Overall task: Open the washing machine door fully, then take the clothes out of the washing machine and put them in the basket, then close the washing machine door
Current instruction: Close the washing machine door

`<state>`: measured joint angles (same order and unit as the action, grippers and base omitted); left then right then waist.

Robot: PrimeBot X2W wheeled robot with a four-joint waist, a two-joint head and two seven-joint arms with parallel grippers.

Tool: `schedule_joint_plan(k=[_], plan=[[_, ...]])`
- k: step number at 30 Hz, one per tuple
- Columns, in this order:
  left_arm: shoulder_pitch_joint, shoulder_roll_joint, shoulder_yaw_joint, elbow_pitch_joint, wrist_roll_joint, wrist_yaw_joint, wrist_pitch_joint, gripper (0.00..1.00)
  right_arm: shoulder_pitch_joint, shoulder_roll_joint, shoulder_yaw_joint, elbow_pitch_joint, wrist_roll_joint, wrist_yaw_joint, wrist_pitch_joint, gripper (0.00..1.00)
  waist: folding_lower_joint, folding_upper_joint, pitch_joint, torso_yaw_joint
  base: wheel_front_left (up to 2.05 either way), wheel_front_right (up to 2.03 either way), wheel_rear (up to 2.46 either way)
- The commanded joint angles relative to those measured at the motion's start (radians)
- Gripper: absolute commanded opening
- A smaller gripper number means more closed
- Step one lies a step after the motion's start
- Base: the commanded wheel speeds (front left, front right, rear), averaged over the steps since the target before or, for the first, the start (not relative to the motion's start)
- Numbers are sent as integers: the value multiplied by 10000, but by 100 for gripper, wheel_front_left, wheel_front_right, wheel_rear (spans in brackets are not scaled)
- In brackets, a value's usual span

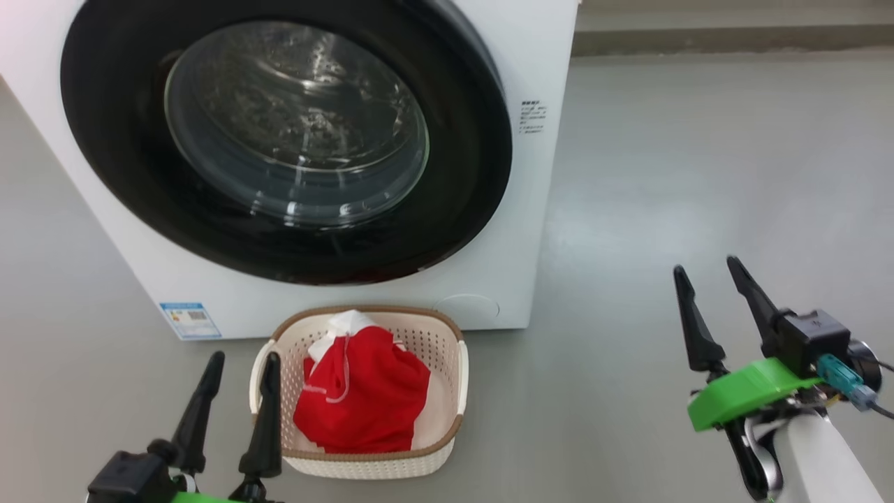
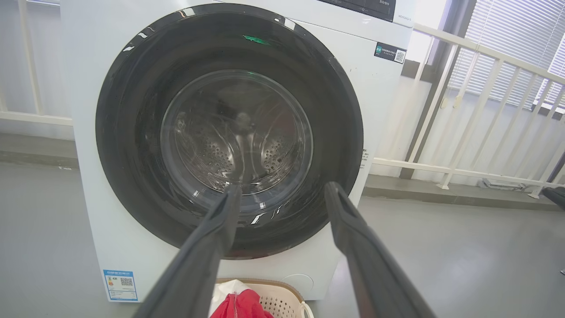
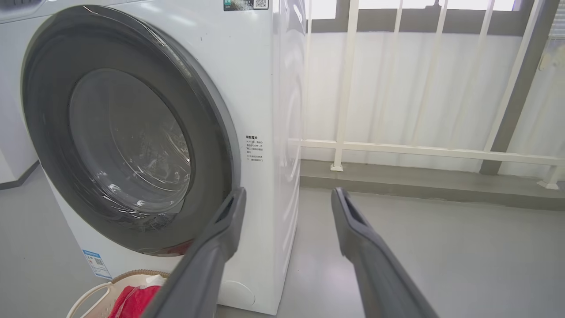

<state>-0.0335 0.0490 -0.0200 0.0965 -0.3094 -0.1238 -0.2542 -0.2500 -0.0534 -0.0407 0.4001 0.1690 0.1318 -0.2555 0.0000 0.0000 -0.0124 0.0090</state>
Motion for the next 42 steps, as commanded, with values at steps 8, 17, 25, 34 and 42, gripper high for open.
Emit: schedule_joint_plan(k=[8,17,25,34,42], plan=[[371,91,438,98,39,-38,-76,100,1256,13,-234,-1353,145,-11,-63,100,0,0,-765,-339,0,0,0],[846,196,612,-114,615,-52,-76,100,2686,-74,-116,-3229,251,-11,-63,100,0,0,-933,-462,0,0,0],[1214,153,790,-403,557,-64,-76,100,3355,-105,-32,-4043,252,-11,-63,100,0,0,-962,-509,0,0,0],[1242,208,727,-244,507,-67,-76,100,3643,-103,-73,-4064,339,-11,-63,100,0,0,-975,-462,0,0,0],[1631,-50,213,381,426,4,79,0,3781,67,-297,-3400,253,0,7,0,0,0,-1006,-467,0,0,0]])
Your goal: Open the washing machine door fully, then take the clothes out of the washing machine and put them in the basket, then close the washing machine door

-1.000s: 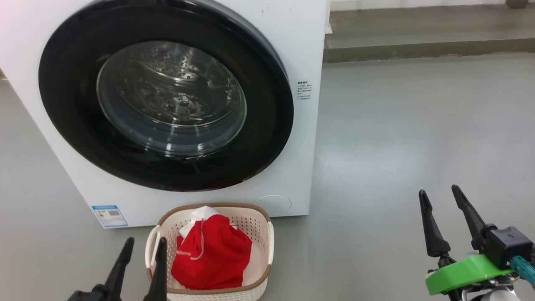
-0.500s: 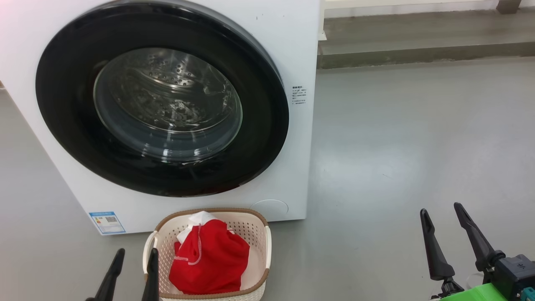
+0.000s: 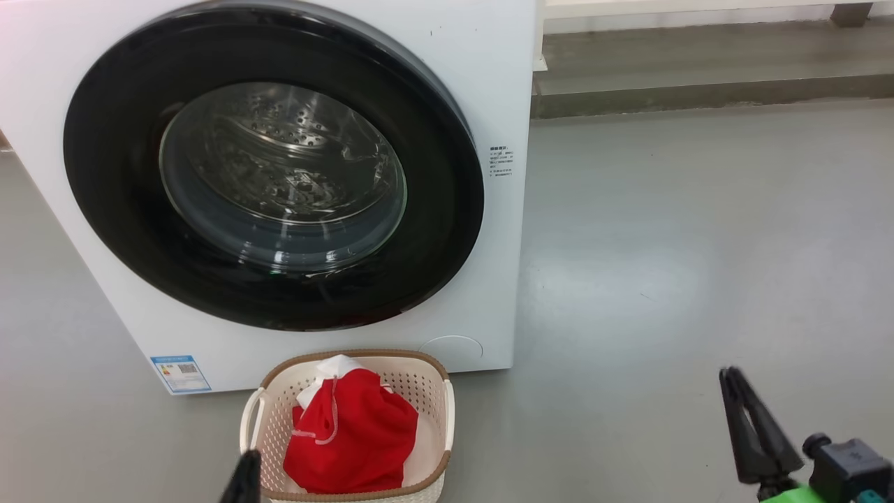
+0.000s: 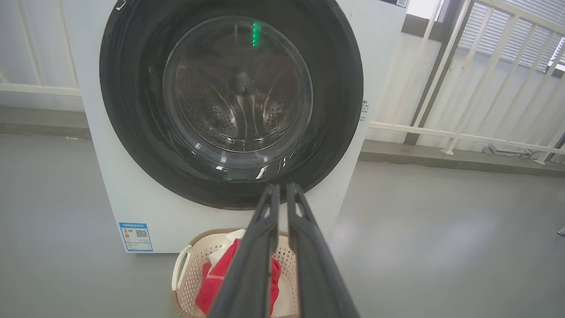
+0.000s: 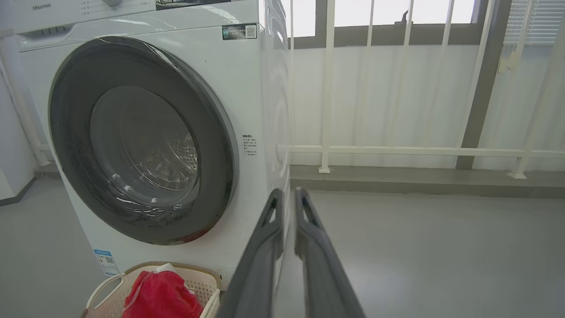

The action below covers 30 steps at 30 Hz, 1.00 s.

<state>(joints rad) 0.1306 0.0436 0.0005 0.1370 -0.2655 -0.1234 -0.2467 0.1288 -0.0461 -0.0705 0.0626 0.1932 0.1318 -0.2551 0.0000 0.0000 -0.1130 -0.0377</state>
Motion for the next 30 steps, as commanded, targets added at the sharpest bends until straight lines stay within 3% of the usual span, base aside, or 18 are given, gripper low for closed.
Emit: schedule_joint_plan(k=[1,8,12,30], plan=[[39,-15,-11,114,-14,0,6,0,48,17,2,112,13,0,5,0,0,0,0,0,0,0,0],[-27,-22,51,295,-655,-4,197,0,6,45,-16,331,701,-1,179,0,18,0,38,18,0,0,0],[-117,-18,91,322,-1186,-6,334,0,-86,39,-30,389,1263,-1,322,0,2,0,97,33,0,0,0],[-462,-6,240,437,-3016,-16,815,0,-434,18,-81,606,3195,-3,815,0,1,0,256,85,0,0,0]])
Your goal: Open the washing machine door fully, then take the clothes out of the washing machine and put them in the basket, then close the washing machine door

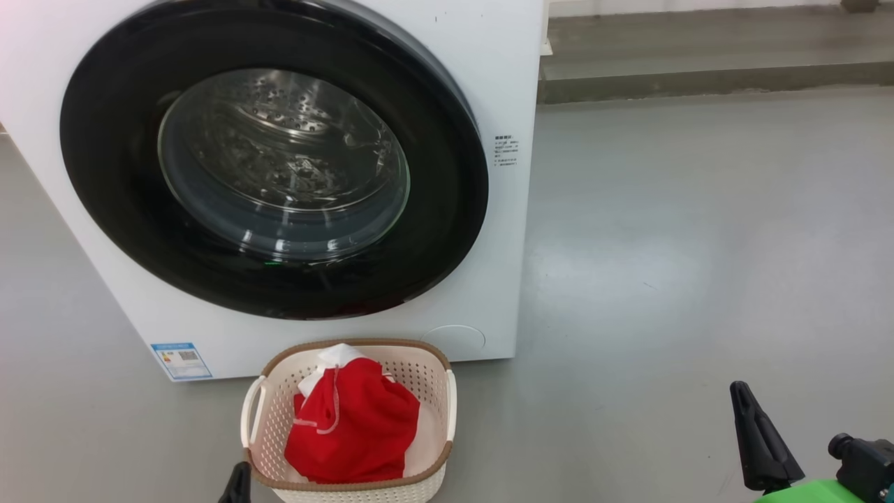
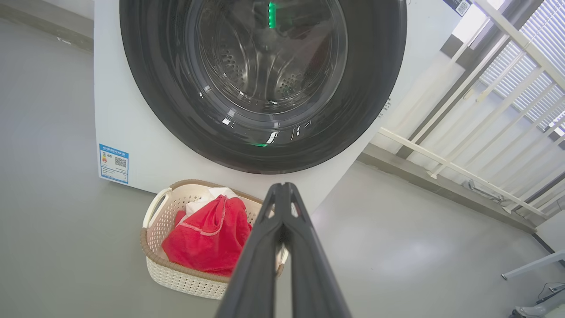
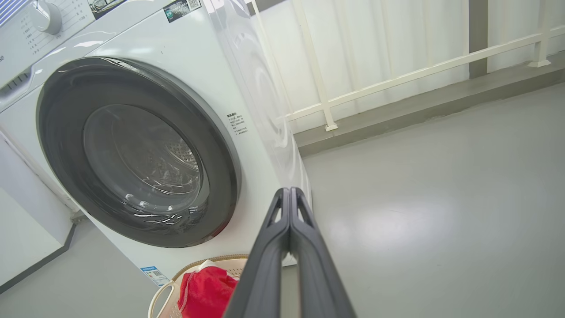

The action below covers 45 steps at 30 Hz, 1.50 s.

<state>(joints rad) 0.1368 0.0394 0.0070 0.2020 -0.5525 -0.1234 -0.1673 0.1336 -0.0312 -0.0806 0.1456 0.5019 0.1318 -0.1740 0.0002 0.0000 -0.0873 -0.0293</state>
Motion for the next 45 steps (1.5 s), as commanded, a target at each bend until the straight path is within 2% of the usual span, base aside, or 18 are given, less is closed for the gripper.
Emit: schedule_joint_plan(k=[1,45], plan=[[-543,37,184,-206,-253,-17,50,0,-503,-132,18,-211,222,-3,33,0,-1,0,9,4,0,0,0],[-1418,69,586,98,-4862,-42,1287,0,-1378,-174,-123,344,5090,-7,1291,0,-2,0,401,133,0,0,0]])
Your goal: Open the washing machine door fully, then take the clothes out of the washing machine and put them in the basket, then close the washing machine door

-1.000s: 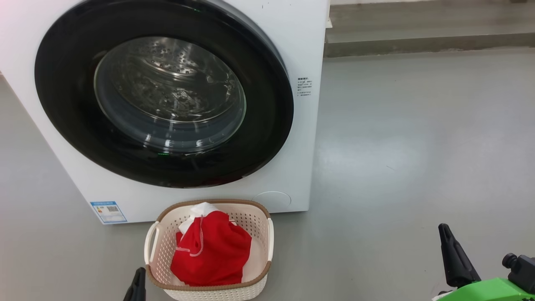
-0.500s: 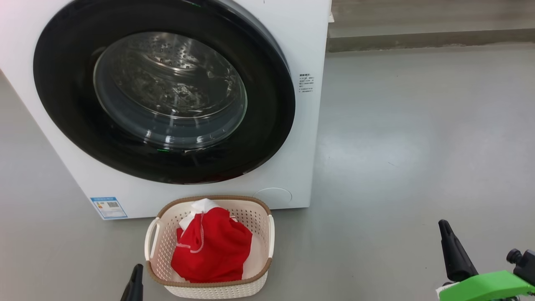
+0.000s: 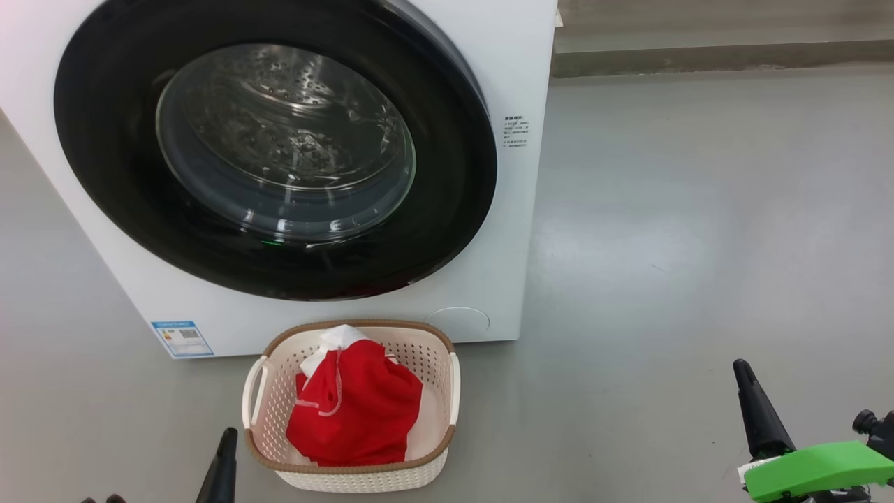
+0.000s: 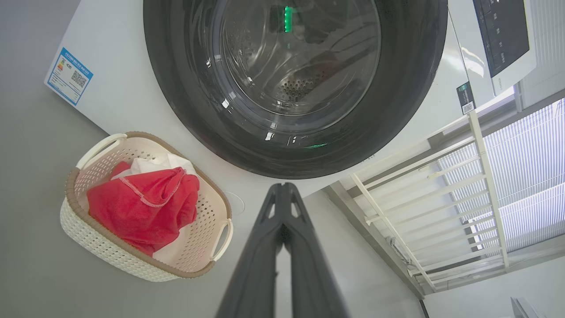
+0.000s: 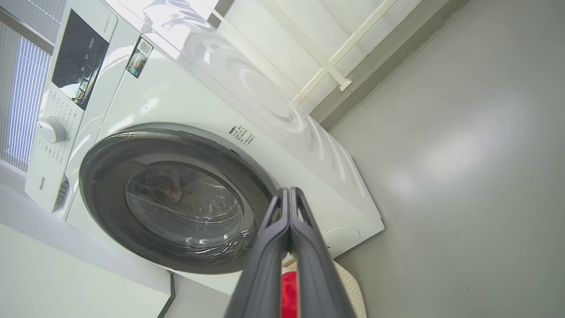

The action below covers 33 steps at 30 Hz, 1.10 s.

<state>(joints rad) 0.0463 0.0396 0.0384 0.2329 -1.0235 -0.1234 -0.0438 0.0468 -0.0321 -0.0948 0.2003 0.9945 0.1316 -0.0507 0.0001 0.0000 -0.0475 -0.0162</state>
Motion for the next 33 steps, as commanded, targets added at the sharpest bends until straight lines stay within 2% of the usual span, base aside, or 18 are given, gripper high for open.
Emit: schedule_joint_plan(k=[1,33], plan=[[-533,68,281,-203,-260,-43,81,0,-531,-165,15,-190,277,-5,88,0,0,0,12,5,0,0,0],[-1206,92,591,30,-3802,-62,1034,0,-1205,-191,-103,237,4011,-8,1062,0,-1,0,314,104,0,0,0]])
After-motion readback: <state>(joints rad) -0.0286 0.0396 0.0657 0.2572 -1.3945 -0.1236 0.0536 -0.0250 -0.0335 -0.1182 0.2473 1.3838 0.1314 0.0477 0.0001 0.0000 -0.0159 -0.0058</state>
